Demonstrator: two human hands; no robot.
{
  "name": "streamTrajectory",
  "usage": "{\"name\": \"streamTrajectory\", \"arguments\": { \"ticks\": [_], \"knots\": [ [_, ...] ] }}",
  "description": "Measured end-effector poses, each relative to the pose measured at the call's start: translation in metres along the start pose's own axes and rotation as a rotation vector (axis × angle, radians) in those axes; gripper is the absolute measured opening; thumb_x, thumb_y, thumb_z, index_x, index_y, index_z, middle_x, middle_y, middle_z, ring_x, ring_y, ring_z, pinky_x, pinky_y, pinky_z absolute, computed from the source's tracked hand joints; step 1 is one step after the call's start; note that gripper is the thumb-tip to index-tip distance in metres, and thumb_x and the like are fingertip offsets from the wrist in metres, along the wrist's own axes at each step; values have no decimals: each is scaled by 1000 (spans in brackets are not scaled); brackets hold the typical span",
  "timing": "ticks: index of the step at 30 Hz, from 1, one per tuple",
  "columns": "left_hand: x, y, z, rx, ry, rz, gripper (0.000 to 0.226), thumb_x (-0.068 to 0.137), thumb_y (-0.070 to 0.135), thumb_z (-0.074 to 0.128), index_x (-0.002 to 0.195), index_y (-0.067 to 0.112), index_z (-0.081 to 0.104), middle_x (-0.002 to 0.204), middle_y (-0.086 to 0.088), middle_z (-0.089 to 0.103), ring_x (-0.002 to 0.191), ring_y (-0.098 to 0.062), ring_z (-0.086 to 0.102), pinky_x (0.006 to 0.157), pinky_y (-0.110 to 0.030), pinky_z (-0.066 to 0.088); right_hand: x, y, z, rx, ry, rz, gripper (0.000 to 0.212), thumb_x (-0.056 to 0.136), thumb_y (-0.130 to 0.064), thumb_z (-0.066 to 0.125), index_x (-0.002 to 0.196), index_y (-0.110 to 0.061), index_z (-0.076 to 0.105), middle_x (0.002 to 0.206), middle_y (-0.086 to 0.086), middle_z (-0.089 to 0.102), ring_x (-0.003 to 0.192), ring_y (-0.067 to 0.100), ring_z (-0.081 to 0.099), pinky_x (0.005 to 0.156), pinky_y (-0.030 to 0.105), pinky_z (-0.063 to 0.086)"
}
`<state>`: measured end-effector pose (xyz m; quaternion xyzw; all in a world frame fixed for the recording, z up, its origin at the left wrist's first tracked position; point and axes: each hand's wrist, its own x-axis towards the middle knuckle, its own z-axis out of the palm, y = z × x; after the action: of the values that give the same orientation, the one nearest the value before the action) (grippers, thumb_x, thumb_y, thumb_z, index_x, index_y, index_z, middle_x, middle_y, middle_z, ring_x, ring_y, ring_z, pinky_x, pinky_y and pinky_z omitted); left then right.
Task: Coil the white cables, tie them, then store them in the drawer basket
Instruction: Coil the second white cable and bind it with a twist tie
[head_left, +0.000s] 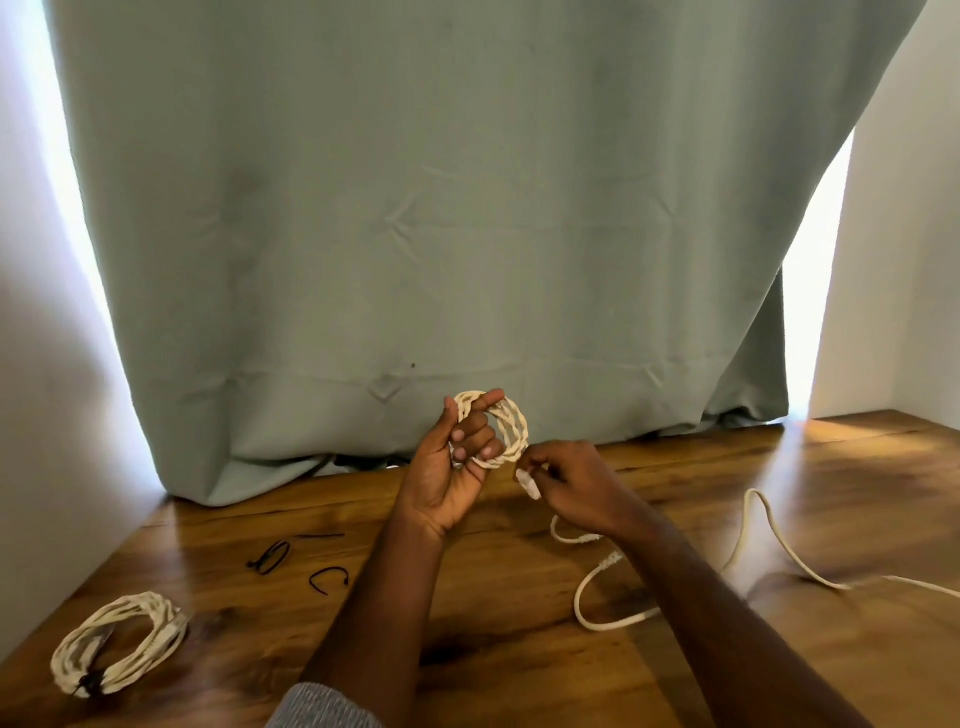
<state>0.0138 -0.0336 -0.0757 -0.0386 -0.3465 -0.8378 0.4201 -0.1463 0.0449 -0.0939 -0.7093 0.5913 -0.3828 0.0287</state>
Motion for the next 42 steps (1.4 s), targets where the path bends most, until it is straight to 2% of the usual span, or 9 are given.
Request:
{"name": "streamTrajectory", "arguments": {
  "ticks": [5, 13, 18, 23, 26, 29, 34, 38, 42],
  "knots": [
    [6, 3, 6, 44, 100, 96, 55, 97, 29, 43, 132, -13, 43, 59, 6, 42, 45, -5, 39, 56, -22, 46, -8, -9, 3, -27, -63, -55, 42, 104, -48, 35, 93, -27, 70, 75, -4, 66, 67, 14, 60, 63, 40, 49],
    [11, -8, 0, 421, 309, 193, 22, 94, 24, 56, 105, 5, 55, 56, 1, 52, 48, -12, 53, 45, -23, 44, -4, -24, 13, -219, -104, -290, 16, 99, -24, 50, 96, -16, 64, 81, 1, 65, 65, 10, 52, 62, 30, 41],
    [8, -14, 0, 779, 282, 230, 17, 105, 16, 44, 114, 9, 57, 64, -4, 53, 55, -13, 57, 49, -23, 49, -3, -25, 15, -114, -76, -296, 13, 99, -19, 57, 102, -15, 69, 82, -4, 66, 65, 8, 56, 60, 18, 41],
    [6, -23, -10, 1063, 187, 222, 22, 103, 9, 44, 83, 13, 53, 64, 2, 52, 57, -7, 50, 51, -20, 40, -2, -25, 13, 71, 89, -159, 10, 95, -13, 66, 95, -12, 76, 79, -4, 72, 70, 7, 65, 63, 17, 49],
    [4, -34, -10, 1042, 257, 170, 29, 100, 4, 44, 74, 13, 54, 58, 0, 50, 53, -13, 47, 43, -20, 36, -2, -25, 15, 49, 118, -113, 7, 91, -12, 69, 91, -13, 76, 76, -6, 73, 68, 5, 67, 65, 14, 49],
    [-3, -38, -14, 1031, 310, 108, 41, 104, 28, 45, 69, 13, 58, 46, 3, 48, 41, -13, 41, 38, -18, 28, -2, -21, 17, -33, 255, -63, 20, 82, -23, 79, 96, -16, 67, 80, -7, 67, 67, 2, 61, 63, 15, 46],
    [-12, -36, -17, 720, 210, -332, 76, 92, 75, 26, 52, 15, 51, 38, 1, 32, 28, -8, 23, 40, -20, 14, -6, -2, 16, -125, 125, -224, 50, 95, -49, 58, 140, -29, 49, 132, -8, 60, 119, 5, 55, 96, 27, 46],
    [-13, -33, -17, 623, 176, -367, 74, 89, 75, 32, 51, 14, 46, 38, 0, 30, 27, -9, 23, 40, -22, 14, -4, -3, 26, -10, 157, -215, 30, 100, -48, 52, 107, -21, 64, 91, -8, 70, 80, 3, 64, 69, 30, 53],
    [-18, -39, -9, 697, 286, -161, 63, 96, 62, 42, 60, 12, 56, 44, -4, 35, 30, -11, 26, 39, -20, 20, -2, -5, 33, -50, 293, -254, 29, 103, -45, 47, 97, -19, 59, 83, -7, 59, 72, 6, 54, 63, 26, 44]
  ]
}}
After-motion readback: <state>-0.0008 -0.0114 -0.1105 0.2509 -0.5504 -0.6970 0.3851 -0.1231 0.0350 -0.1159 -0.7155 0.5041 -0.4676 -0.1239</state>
